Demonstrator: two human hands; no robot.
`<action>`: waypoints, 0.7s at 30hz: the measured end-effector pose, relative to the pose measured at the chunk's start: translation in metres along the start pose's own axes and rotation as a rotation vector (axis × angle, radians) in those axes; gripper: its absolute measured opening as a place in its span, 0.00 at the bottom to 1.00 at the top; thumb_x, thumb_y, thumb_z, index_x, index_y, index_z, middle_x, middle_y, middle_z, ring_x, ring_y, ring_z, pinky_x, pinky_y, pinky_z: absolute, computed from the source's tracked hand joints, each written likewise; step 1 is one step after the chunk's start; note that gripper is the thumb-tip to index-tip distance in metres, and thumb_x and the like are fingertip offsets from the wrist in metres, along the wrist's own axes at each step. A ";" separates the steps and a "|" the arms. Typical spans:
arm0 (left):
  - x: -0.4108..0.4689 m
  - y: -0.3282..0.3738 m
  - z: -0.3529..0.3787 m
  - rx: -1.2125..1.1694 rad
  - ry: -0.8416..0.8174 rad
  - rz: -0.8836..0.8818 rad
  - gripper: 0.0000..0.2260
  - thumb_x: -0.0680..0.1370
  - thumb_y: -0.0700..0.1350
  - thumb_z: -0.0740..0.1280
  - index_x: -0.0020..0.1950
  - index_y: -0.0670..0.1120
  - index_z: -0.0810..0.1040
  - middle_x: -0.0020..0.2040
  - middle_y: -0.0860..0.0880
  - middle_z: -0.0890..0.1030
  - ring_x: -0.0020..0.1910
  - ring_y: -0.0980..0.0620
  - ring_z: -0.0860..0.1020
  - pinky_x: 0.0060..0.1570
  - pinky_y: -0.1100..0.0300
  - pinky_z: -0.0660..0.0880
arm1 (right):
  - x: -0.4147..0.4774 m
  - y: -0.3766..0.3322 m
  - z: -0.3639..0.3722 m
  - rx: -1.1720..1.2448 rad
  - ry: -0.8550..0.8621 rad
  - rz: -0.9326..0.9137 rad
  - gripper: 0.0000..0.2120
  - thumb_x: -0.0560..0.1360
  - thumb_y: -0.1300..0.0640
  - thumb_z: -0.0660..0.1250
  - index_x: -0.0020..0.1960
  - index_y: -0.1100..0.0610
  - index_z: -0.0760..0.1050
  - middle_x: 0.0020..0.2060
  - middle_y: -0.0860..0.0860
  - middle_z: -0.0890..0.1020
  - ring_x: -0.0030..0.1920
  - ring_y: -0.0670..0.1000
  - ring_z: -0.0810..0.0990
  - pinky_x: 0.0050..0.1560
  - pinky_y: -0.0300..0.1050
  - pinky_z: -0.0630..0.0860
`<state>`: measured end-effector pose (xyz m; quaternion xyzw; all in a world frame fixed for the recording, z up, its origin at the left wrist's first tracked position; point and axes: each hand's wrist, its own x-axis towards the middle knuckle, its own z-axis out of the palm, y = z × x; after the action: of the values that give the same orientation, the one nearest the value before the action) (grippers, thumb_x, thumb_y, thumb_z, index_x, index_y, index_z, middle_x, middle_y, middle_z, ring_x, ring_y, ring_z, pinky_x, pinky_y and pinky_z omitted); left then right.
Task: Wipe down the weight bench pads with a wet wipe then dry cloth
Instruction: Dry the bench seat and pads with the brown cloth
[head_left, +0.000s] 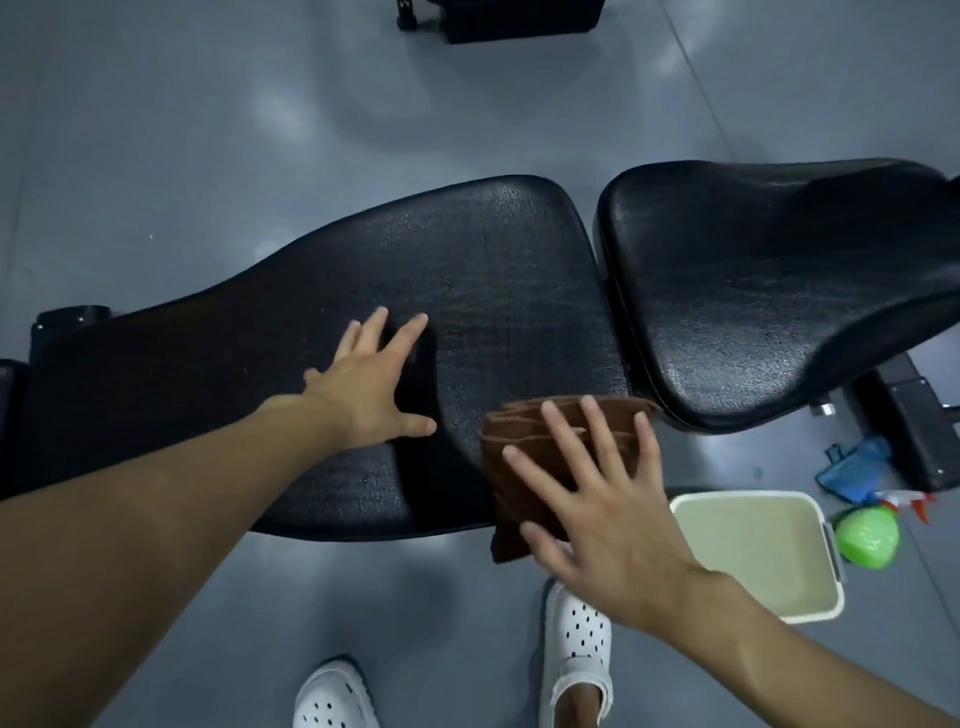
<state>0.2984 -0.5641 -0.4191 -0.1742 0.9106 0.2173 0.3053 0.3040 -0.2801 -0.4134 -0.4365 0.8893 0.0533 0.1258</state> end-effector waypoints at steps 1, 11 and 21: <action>0.000 -0.007 -0.004 -0.006 -0.015 -0.030 0.55 0.66 0.62 0.77 0.74 0.69 0.34 0.78 0.53 0.31 0.78 0.43 0.35 0.68 0.26 0.53 | 0.008 0.001 0.001 -0.034 -0.027 0.023 0.31 0.75 0.36 0.57 0.77 0.42 0.62 0.79 0.57 0.57 0.78 0.66 0.52 0.68 0.77 0.51; -0.005 -0.026 0.010 -0.032 -0.091 -0.093 0.58 0.69 0.51 0.78 0.70 0.70 0.27 0.74 0.53 0.23 0.75 0.39 0.30 0.64 0.22 0.55 | 0.103 0.005 -0.008 -0.069 0.010 0.083 0.29 0.79 0.43 0.47 0.78 0.48 0.61 0.79 0.55 0.58 0.79 0.60 0.53 0.71 0.72 0.51; -0.002 -0.030 0.016 -0.032 -0.081 -0.090 0.58 0.70 0.51 0.77 0.71 0.69 0.27 0.73 0.53 0.21 0.74 0.39 0.27 0.64 0.22 0.54 | 0.290 0.034 -0.053 -0.025 0.035 0.235 0.29 0.81 0.43 0.43 0.80 0.47 0.48 0.80 0.54 0.51 0.79 0.60 0.46 0.72 0.73 0.43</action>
<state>0.3211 -0.5812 -0.4383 -0.2108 0.8852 0.2249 0.3485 0.0973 -0.4910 -0.4411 -0.3316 0.9356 0.0711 0.0976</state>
